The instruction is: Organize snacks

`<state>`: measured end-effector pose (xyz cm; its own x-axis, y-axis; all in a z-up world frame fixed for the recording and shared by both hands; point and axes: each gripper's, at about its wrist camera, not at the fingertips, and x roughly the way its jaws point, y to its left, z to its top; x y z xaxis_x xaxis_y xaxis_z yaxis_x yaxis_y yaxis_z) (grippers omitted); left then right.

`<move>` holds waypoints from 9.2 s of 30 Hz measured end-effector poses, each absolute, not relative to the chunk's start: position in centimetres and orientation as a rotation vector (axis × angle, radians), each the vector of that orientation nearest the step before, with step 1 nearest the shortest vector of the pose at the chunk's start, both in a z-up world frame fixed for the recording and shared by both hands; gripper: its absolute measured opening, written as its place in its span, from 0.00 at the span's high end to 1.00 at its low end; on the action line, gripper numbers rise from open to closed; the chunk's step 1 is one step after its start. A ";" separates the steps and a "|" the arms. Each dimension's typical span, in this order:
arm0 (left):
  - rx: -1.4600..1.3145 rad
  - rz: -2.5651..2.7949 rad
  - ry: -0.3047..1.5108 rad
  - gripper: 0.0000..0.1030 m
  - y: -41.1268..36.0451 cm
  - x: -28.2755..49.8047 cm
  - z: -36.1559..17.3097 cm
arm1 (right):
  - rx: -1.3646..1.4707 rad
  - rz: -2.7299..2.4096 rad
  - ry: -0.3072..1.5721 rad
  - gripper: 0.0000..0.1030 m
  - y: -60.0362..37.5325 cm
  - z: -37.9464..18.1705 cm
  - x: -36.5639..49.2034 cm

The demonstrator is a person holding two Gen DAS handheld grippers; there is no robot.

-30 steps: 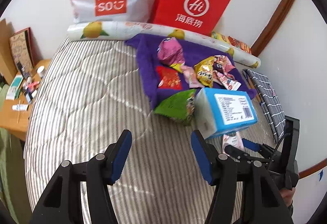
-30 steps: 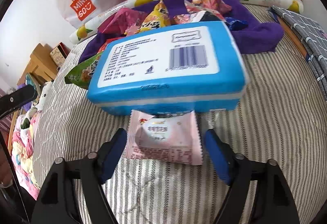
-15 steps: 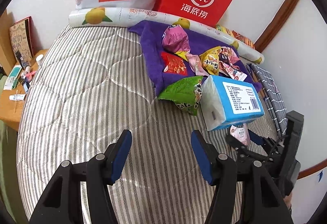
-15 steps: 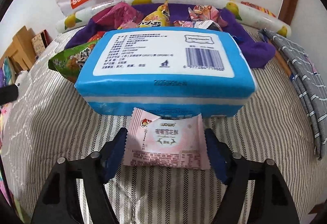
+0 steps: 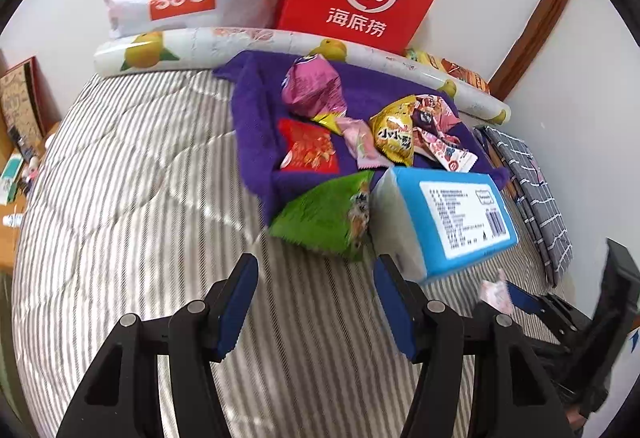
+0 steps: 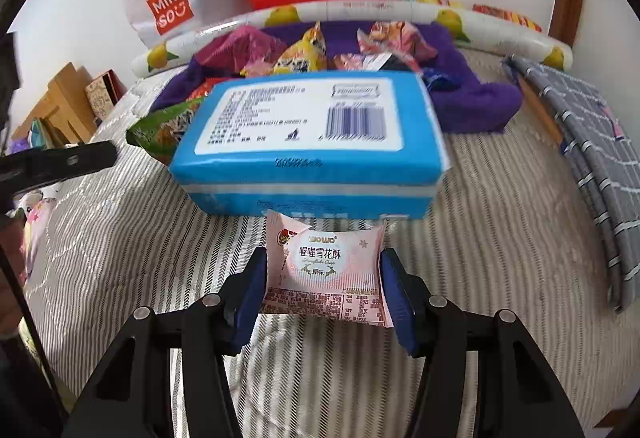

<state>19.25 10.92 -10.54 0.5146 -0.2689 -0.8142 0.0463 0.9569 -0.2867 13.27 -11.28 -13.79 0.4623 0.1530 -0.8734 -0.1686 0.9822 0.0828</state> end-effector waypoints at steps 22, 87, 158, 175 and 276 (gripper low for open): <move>-0.058 -0.166 1.045 0.44 7.6 23.2 -13.2 | 0.016 0.091 1.074 0.46 -18.4 -13.8 15.3; -0.173 -0.291 0.864 0.51 4.8 12.7 0.2 | -0.005 0.177 0.811 0.46 -17.1 1.0 9.4; -0.186 -0.360 1.048 0.60 1.5 14.5 -7.4 | -0.026 0.187 0.872 0.46 -18.3 -2.6 13.4; -0.208 -0.329 0.957 0.60 2.9 20.8 -2.7 | -0.030 0.247 0.834 0.46 -17.8 -0.2 18.7; -0.215 -0.205 1.092 0.37 4.3 36.8 -7.2 | -0.080 0.345 1.057 0.24 -12.3 -8.5 35.2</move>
